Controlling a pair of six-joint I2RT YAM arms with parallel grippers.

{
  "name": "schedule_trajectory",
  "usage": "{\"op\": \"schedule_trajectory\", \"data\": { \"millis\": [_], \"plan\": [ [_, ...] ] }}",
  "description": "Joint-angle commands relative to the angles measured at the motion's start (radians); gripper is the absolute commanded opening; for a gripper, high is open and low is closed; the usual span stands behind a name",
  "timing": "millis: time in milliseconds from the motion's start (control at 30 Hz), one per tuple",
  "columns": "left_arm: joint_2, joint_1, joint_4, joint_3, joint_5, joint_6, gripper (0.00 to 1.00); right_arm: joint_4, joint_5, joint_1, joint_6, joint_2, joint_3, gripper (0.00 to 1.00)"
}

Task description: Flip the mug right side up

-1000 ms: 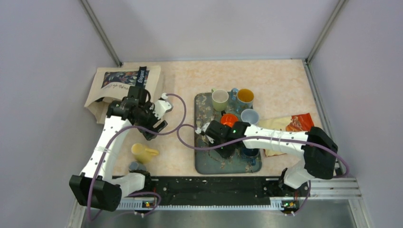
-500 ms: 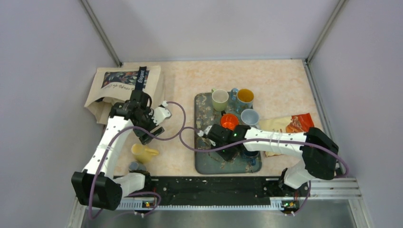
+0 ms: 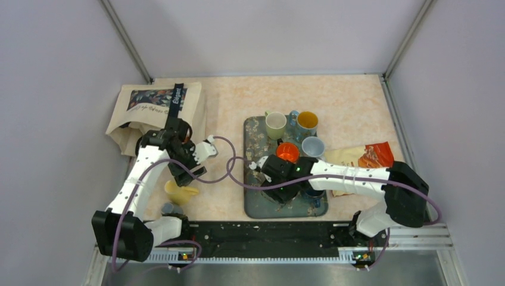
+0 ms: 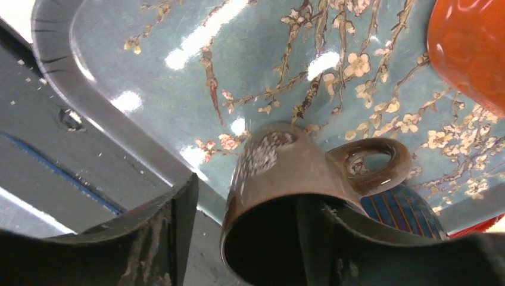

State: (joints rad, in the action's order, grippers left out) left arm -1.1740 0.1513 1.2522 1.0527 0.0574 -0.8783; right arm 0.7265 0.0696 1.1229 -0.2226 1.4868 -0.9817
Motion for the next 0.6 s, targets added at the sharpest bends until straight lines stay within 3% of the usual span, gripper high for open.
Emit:
{"op": "schedule_trajectory", "data": {
  "millis": [0,300,567],
  "plan": [
    [0.014,-0.003,0.043,-0.050,0.126,-0.149,0.80,0.007,-0.003,0.003,-0.012,-0.113,-0.068,0.63],
    [0.019,0.021,0.010,-0.153,0.237,-0.265,0.82,0.095,0.065,0.003,-0.048,-0.258,-0.099,0.73],
    [0.013,0.073,-0.147,-0.290,0.044,-0.259,0.76,0.128,0.120,0.003,-0.065,-0.330,-0.101,0.75]
  ]
}}
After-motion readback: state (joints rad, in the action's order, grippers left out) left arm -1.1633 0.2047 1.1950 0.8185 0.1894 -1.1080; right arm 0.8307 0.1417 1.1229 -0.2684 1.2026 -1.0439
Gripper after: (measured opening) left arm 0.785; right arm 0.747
